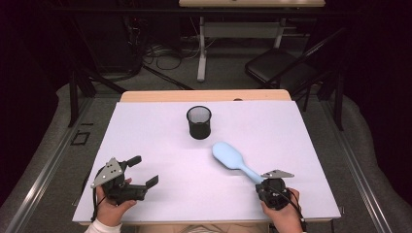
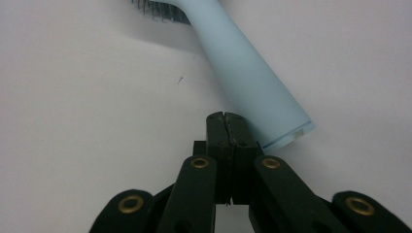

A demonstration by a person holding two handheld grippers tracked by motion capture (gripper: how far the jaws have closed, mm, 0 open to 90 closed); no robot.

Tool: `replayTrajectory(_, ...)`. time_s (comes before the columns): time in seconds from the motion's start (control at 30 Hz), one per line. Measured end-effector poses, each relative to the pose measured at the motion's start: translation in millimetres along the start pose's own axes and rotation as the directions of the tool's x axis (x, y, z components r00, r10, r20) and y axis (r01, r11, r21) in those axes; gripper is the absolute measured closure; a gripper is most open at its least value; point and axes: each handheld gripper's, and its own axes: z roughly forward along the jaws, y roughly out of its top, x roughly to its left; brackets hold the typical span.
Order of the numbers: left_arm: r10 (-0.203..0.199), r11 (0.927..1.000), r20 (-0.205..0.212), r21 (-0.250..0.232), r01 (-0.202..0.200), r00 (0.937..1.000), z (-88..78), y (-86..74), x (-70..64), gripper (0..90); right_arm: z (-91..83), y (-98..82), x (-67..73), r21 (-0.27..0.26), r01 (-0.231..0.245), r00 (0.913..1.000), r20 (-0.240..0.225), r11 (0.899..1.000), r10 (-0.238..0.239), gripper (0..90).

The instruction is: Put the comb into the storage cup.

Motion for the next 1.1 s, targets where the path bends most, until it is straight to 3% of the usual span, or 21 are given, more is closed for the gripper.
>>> replayTrajectory(0.4,0.003,1.0,-0.002,0.005,-0.003,1.0,0.0,0.0,0.4,2.3,-1.6,0.8,0.0,-0.024,0.002,0.9997,-0.023,1.0,-0.002,86.9)
replayTrajectory(1.1,-0.001,1.0,-0.002,0.003,0.001,1.0,0.7,-0.3,0.4,2.3,-5.8,1.7,0.4,-0.058,0.004,0.9978,-0.065,0.998,-0.008,71.2)
